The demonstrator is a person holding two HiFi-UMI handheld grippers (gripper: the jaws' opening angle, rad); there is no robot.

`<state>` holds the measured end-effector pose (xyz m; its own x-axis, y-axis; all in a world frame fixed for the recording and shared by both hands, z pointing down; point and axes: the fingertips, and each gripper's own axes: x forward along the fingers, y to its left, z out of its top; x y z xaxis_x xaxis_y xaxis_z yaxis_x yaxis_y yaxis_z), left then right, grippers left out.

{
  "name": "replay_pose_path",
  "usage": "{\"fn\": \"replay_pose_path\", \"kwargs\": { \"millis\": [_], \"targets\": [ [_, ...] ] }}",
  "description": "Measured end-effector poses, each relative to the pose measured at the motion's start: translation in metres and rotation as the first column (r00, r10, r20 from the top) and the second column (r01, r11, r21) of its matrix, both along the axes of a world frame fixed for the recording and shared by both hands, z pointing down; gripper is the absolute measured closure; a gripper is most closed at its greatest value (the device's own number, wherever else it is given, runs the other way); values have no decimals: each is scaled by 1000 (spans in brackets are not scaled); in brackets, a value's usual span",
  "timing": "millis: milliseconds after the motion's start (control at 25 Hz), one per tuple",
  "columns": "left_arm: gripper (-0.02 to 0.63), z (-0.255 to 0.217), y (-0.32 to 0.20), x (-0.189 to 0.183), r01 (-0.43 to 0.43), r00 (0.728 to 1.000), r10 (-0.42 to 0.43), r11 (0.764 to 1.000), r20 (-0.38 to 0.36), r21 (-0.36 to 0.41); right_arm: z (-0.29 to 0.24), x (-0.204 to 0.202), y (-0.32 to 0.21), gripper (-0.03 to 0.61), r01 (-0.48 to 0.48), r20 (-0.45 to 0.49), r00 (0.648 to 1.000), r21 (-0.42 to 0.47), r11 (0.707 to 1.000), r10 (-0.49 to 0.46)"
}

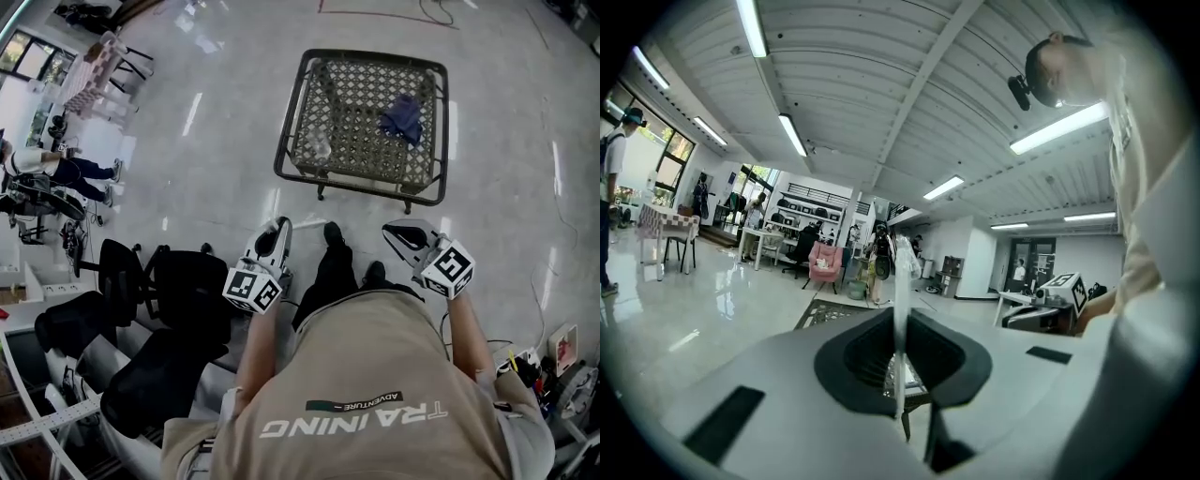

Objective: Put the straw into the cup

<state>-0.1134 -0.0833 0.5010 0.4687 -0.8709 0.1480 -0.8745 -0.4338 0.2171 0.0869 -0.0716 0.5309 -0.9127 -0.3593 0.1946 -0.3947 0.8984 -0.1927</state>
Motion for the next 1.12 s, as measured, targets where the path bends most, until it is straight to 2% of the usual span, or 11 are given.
{"fn": "replay_pose_path", "kwargs": {
  "millis": [160,520,760,880,960,1120],
  "targets": [
    [578,4,-27,-11,-8,1000,8,1000,-26,2,1,-17,-19,561,9,-20,1000,6,1000,-9],
    [578,14,-109,-42,-91,996,91,996,-7,13,-5,-65,-98,561,-10,-44,999,23,1000,11],
    [578,15,-168,-60,-184,983,184,983,-15,16,-17,-96,-154,561,-72,-70,995,58,996,76],
    [578,14,-191,-61,-246,968,247,969,-40,27,-22,-105,-177,561,-127,-73,989,77,989,132],
    [578,17,-204,-61,-283,959,283,959,-25,27,-21,-108,-187,561,-159,-74,984,76,984,165],
    [578,15,-233,-61,-299,954,300,954,-24,34,-20,-106,-196,561,-169,-100,979,60,984,175]
  ]
}}
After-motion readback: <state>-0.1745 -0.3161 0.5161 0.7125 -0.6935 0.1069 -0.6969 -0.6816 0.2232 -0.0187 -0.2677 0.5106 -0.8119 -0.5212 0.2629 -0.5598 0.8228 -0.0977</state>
